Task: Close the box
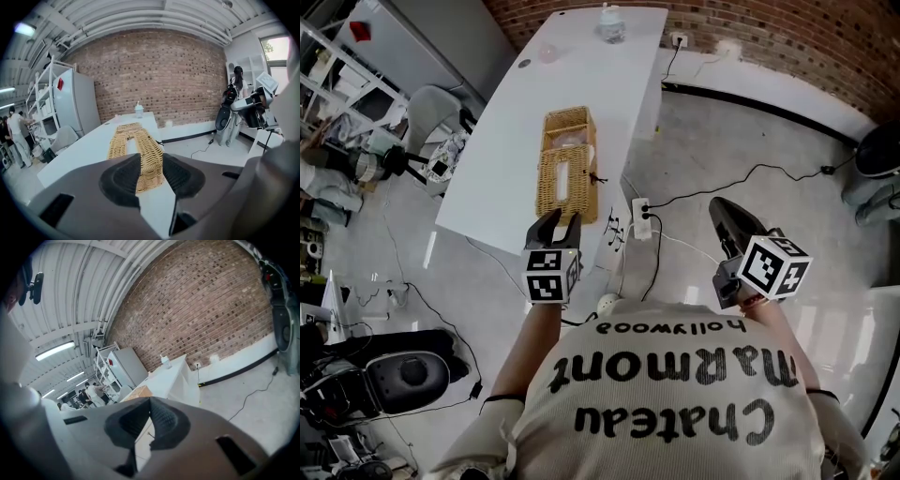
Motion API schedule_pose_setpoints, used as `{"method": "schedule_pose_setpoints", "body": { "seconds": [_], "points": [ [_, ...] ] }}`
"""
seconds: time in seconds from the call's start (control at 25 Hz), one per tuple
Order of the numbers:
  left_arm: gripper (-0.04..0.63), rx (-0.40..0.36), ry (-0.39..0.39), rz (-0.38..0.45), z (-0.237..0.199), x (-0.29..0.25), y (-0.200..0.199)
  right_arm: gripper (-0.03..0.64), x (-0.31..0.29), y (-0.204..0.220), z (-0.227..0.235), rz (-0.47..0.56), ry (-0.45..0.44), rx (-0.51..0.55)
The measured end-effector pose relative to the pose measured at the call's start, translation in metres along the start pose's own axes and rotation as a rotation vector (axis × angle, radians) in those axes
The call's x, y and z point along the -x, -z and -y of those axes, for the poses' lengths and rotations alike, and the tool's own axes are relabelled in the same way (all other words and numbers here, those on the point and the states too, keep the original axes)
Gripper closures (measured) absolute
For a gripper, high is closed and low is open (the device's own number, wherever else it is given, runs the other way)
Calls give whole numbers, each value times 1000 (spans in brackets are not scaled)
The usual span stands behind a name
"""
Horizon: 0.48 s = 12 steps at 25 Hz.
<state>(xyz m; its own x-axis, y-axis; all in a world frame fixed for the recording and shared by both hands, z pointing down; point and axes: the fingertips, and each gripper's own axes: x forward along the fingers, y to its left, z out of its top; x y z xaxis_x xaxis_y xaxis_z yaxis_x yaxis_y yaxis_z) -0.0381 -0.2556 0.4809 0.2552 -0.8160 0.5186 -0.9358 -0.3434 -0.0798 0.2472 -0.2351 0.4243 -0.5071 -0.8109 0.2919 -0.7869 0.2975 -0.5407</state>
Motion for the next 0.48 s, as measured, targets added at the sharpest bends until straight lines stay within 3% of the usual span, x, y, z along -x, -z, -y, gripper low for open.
{"method": "schedule_pose_setpoints", "body": {
  "seconds": [0.48],
  "points": [
    [460,14,16,4,8,0,1,614,3,-1,0,0,1,0]
  ]
}}
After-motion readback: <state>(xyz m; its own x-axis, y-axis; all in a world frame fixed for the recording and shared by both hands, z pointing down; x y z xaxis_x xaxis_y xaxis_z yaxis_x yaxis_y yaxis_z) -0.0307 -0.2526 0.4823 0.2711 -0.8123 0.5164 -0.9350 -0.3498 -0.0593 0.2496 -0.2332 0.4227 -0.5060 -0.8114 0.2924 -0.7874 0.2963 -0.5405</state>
